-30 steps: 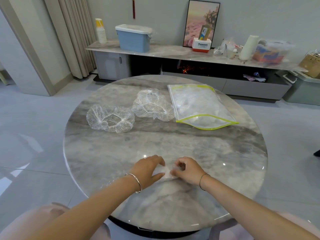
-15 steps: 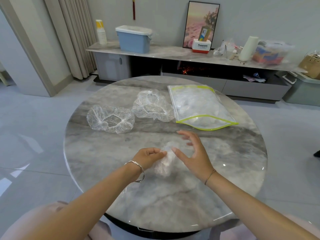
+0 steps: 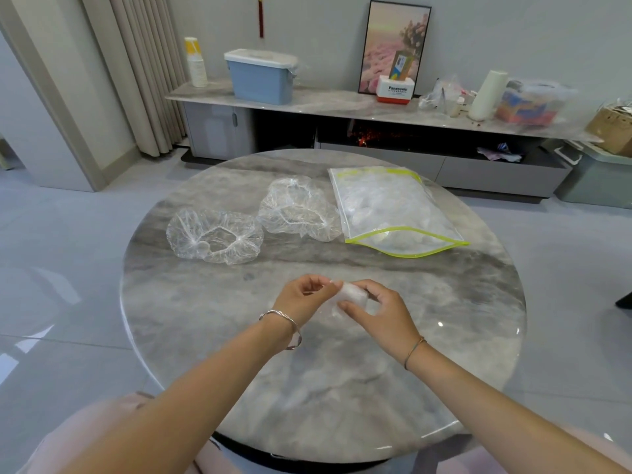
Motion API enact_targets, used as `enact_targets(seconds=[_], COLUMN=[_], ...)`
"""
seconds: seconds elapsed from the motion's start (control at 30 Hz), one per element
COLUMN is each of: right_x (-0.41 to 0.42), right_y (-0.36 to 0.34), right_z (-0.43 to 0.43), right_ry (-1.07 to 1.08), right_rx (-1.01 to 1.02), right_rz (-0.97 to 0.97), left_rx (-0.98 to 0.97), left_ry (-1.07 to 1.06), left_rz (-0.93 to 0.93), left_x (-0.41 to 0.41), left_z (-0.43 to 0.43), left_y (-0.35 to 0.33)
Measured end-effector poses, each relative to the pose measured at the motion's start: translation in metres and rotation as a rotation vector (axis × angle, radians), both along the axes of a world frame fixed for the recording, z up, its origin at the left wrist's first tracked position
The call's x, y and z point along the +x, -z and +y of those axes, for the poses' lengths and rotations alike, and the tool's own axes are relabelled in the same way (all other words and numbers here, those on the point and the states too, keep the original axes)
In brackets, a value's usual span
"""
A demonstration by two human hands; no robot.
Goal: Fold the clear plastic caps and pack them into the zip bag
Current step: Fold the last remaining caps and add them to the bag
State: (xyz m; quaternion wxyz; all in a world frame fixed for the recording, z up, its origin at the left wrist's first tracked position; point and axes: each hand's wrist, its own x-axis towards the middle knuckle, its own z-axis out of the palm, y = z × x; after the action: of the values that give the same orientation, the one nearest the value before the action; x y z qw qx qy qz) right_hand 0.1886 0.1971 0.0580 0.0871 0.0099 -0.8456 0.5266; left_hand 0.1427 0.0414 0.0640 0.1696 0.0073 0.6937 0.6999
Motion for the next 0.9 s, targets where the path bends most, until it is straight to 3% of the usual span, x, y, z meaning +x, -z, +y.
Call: enact_targets(seconds=[0.1, 0.17, 0.43, 0.7, 0.8, 0.9], right_x=[-0.001, -0.001, -0.014, -0.035, -0.055, -0.076], right_y=[-0.005, -0.007, -0.009, -0.007, -0.002, 0.01], right_z=[0.004, 0.007, 0.026, 0.051, 0.067, 0.093], right_ry=[-0.029, -0.019, 0.053, 0.166, 0.282, 0.276], right_rx=[-0.171, -0.257, -0.5, -0.627, -0.445, 0.081], right_rz=[-0.099, -0.153, -0.443, -0.288, -0.045, 0.245], left_rx=[-0.187, -0.16, 0.026, 0.04, -0.002, -0.002], left_ry=[0.122, 0.18, 0.061, 0.072, -0.003, -0.092], left_rz=[0.204, 0.233, 0.044, -0.136, -0.114, -0.104], left_x=[-0.006, -0.006, -0.021, -0.048, -0.071, -0.097], left_z=[0.002, 0.006, 0.035, 0.06, 0.068, 0.074], left_y=[0.002, -0.001, 0.001, 0.023, 0.027, 0.034])
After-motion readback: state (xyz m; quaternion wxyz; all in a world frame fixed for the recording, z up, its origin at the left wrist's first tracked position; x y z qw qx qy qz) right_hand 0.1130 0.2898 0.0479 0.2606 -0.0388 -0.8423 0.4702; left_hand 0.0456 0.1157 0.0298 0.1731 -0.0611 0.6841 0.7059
